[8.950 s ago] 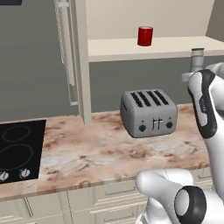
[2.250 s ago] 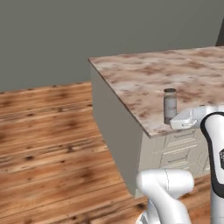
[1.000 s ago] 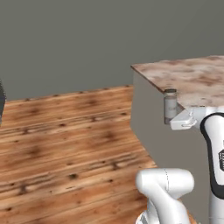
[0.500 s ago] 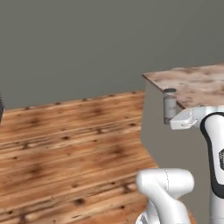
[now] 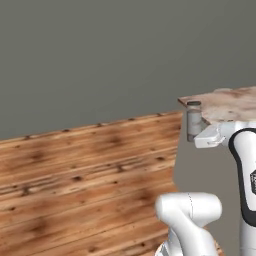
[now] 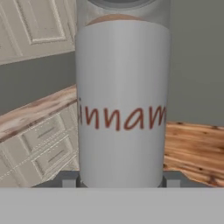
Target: Take the cinnamon bottle from the cabinet and place it on the dining table, next to the plate with the cupcake. Then take the chocolate from the dining counter and place it on the cupcake plate.
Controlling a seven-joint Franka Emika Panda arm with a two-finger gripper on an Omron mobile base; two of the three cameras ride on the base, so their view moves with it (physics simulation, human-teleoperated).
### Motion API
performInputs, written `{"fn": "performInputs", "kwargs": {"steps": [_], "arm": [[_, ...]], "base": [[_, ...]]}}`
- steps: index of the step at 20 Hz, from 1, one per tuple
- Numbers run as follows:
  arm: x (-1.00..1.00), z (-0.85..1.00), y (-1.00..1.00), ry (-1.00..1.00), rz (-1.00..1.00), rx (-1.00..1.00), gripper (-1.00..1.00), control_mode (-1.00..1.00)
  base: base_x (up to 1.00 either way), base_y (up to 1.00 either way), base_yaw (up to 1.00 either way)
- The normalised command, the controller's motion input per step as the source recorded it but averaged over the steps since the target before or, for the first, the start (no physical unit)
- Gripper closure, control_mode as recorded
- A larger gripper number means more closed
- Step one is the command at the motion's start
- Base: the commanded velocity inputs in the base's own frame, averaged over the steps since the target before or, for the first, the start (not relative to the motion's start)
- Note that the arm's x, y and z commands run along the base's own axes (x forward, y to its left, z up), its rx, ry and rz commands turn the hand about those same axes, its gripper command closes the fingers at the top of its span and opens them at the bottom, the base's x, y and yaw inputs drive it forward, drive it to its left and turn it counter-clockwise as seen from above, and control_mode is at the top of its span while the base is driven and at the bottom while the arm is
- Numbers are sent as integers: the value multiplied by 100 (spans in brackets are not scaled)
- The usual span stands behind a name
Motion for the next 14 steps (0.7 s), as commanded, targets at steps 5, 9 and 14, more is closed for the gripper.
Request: {"fn": "performInputs", "kwargs": {"steps": [5,9,14], "arm": [[0,0,0,0,0,0,100,100],[0,0,0,0,0,0,100,100],[0,0,0,0,0,0,100,100]], "base": [[92,29,-11],[92,29,-9],[91,26,-6]]}}
